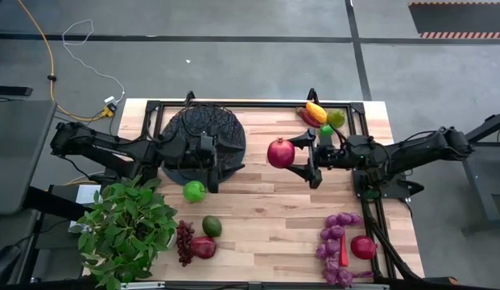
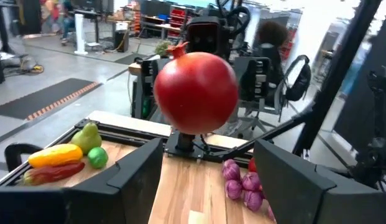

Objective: Build produce basket
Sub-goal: Put the top pomegranate into the wire basket

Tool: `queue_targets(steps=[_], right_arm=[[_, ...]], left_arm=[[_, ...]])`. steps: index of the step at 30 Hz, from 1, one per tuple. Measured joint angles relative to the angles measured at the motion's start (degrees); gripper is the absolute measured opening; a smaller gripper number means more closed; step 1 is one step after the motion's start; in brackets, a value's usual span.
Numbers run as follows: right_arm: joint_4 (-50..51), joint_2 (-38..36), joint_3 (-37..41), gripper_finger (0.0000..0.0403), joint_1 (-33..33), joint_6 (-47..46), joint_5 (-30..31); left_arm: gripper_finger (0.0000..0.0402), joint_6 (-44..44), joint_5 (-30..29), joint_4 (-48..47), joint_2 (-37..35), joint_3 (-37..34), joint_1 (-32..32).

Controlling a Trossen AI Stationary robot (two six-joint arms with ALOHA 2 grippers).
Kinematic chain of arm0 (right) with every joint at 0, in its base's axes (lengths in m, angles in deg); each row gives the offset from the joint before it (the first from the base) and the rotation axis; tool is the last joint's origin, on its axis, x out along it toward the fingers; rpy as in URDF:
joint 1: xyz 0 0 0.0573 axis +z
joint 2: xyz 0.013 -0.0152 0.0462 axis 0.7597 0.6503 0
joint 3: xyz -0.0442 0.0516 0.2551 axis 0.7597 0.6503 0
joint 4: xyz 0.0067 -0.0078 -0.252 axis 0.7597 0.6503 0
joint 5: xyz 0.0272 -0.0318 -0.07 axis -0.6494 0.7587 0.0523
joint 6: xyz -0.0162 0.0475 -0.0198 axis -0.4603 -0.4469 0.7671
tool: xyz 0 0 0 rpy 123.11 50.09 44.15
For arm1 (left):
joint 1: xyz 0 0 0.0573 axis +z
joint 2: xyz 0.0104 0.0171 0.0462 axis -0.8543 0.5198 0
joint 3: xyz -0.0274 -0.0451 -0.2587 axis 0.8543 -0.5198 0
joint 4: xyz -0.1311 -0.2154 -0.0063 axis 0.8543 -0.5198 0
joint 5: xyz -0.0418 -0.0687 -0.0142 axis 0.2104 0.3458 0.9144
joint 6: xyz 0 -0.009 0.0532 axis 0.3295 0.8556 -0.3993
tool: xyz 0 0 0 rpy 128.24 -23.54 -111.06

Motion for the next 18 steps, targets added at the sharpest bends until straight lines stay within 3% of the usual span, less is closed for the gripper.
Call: queue_targets(steps=[4, 12, 18], right_arm=[[-1.45, 1.20, 0.00, 0.0337, 0.00, 0.25, 0.00], [-1.29, 2.00, 0.00, 0.0337, 0.00, -0.03, -0.61], [-1.61, 1.97, 0.00, 0.0337, 0.00, -0.01, -0.63]], left_arm=[[0.0245, 2.92, -4.30, 0.04, 0.61, 0.00, 0.00], [0.0285, 2.65, -6.62, -0.56, 0.70, 0.00, 0.42], [0.0287, 4.48, -6.53, -0.68, 0.68, 0.00, 0.44]])
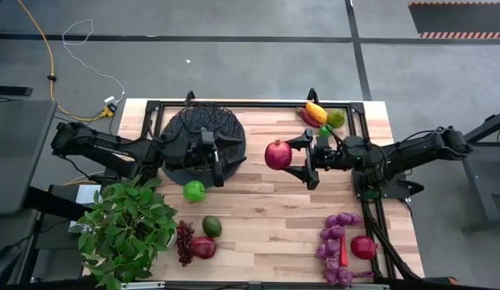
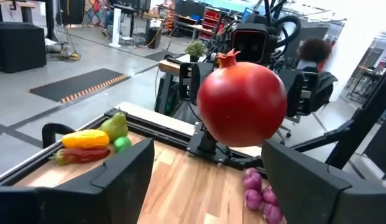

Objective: Build produce basket
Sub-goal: Put the top pomegranate into the wire basket

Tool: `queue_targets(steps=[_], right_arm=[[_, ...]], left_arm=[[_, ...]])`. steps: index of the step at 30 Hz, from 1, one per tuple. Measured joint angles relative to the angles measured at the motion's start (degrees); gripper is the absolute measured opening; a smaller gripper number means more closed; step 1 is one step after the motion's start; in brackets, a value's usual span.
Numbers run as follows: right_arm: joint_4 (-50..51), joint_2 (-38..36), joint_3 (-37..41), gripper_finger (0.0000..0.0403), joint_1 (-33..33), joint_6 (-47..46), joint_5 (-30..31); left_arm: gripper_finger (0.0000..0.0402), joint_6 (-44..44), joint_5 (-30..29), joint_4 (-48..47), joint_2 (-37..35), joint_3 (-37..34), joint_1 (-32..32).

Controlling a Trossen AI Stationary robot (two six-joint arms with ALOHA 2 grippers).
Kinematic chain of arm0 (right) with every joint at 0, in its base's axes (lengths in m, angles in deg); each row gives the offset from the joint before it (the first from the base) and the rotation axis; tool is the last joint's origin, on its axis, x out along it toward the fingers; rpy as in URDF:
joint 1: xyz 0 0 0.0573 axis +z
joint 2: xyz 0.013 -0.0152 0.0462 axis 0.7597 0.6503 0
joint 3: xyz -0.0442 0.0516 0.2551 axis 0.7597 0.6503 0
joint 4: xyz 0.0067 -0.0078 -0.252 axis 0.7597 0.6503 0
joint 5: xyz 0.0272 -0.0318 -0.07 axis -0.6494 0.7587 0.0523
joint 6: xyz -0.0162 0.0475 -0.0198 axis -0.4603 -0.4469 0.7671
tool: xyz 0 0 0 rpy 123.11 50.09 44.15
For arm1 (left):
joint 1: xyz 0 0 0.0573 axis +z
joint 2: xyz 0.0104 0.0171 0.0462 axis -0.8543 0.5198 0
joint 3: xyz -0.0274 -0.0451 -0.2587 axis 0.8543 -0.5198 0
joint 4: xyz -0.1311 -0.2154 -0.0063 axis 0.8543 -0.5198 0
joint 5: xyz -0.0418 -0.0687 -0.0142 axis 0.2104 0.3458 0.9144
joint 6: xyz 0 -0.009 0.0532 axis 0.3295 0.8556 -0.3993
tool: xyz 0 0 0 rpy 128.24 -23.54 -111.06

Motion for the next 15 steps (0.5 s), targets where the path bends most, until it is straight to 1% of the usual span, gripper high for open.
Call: queue_targets(steps=[6, 9, 12, 15], right_arm=[[-0.10, 0.00, 0.00, 0.0337, 0.00, 0.00, 0.00], [-0.04, 0.00, 0.00, 0.0337, 0.00, 0.00, -0.02], [-0.04, 0.00, 0.00, 0.0337, 0.00, 0.00, -0.08], [0.11, 0.00, 0.00, 0.0337, -0.02, 0.00, -0.19]], left_arm=[[0.0287, -1.78, 1.44, 0.08, 0.00, 0.00, 0.10], [0.0295, -1.60, 1.72, 0.11, 0.00, 0.00, 0.49], [0.0317, -1.02, 5.41, 0.11, 0.00, 0.00, 1.74], [0.0356, 1.39, 8.65, -0.67, 0.00, 0.75, 3.22]])
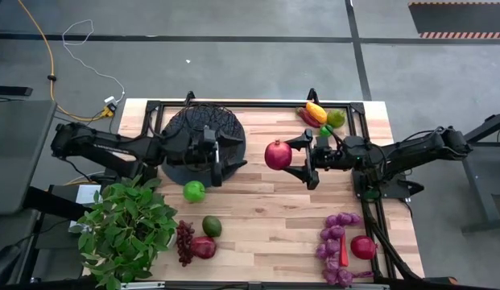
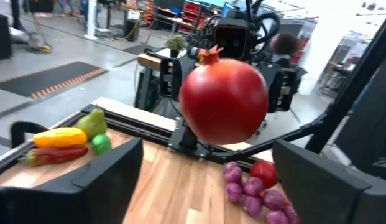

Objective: Build produce basket
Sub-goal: Put the top pomegranate into the wire basket

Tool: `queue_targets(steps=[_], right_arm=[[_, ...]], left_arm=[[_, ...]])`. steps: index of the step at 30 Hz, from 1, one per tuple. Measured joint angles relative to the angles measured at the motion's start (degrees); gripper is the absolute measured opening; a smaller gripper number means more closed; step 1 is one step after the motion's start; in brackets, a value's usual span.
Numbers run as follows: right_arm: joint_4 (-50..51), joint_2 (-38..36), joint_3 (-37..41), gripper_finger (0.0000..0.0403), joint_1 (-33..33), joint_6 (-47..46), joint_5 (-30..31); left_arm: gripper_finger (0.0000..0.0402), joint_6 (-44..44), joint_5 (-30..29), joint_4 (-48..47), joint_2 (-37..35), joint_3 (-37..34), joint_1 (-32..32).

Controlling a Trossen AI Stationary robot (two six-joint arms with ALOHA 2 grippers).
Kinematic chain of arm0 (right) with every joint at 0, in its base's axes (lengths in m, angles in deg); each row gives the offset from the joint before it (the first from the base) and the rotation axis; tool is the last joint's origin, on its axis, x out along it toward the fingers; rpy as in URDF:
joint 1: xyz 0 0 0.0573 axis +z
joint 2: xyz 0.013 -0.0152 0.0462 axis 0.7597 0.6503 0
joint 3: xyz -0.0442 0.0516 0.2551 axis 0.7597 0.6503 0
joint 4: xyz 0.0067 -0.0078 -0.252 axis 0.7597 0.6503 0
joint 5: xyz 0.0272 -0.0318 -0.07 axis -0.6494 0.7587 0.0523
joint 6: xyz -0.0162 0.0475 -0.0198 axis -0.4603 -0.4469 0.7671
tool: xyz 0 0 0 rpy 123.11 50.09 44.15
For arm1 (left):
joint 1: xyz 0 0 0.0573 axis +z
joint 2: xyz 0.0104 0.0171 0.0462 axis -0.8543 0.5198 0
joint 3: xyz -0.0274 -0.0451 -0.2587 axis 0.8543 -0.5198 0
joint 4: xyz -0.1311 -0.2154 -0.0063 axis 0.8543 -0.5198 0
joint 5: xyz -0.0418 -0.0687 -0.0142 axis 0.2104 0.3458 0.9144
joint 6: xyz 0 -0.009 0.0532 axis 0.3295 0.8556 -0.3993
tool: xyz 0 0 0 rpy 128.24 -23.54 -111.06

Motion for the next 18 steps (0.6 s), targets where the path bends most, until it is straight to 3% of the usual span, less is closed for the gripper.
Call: queue_targets(steps=[4, 9, 18], right_arm=[[0.24, 0.00, 0.00, 0.0337, 0.00, 0.00, 0.01], [0.20, 0.00, 0.00, 0.0337, 0.00, 0.29, 0.01], [0.18, 0.02, 0.00, 0.0337, 0.00, 0.00, 0.03]], left_arm=[[0.0395, -0.52, 1.28, -3.20, 1.18, 2.87, 1.19], [0.0392, -4.69, 5.67, -1.88, 4.16, 4.54, 1.47], [0.0391, -0.93, 7.16, 1.79, 7.56, 4.58, 0.02]])
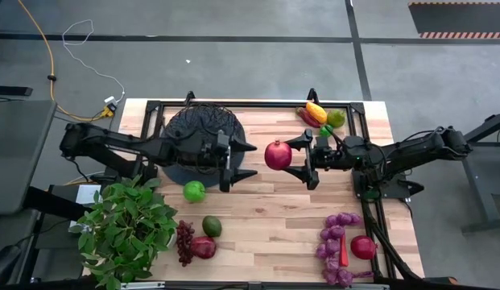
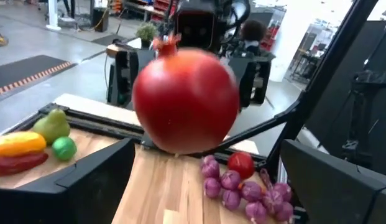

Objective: Build produce basket
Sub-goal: Put the top pomegranate into the wire basket

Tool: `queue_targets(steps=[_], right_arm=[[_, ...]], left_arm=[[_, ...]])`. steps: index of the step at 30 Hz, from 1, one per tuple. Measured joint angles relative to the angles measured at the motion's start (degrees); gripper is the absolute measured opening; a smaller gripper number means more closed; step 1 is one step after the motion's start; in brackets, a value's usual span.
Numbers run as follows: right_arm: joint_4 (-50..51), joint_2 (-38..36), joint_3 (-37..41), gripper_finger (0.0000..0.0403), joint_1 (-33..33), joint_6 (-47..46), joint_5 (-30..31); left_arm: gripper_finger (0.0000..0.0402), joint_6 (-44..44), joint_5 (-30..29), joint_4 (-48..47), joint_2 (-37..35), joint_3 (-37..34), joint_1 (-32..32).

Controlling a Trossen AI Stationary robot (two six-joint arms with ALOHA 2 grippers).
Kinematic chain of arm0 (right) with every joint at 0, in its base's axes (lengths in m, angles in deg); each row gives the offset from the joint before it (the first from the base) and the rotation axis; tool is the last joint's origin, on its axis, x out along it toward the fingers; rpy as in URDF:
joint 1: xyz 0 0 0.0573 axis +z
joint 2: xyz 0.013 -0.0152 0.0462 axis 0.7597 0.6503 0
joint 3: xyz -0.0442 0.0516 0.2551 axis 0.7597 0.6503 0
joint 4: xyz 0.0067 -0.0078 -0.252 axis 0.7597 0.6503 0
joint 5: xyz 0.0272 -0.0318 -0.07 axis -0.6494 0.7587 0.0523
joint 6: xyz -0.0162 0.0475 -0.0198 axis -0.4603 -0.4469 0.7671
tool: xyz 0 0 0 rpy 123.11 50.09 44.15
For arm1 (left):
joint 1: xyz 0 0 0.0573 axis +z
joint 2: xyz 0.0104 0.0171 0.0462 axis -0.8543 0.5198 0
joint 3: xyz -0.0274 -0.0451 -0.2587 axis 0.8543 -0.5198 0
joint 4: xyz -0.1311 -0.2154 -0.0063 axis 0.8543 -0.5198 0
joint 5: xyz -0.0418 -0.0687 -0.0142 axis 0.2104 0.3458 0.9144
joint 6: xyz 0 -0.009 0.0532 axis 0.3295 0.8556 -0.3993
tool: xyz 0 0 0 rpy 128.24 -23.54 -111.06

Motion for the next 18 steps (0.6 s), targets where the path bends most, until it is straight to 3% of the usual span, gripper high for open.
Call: queue_targets(steps=[9, 18], right_arm=[[-1.31, 0.00, 0.00, 0.0337, 0.00, -1.18, -1.27], [-1.28, 0.02, 0.00, 0.0337, 0.00, -2.61, -3.52]], left_arm=[[0.0391, -2.37, -0.12, 14.51, 6.73, -0.02, 0.24], [0.0391, -3.34, -0.97, 18.30, 10.99, -0.02, 0.22]])
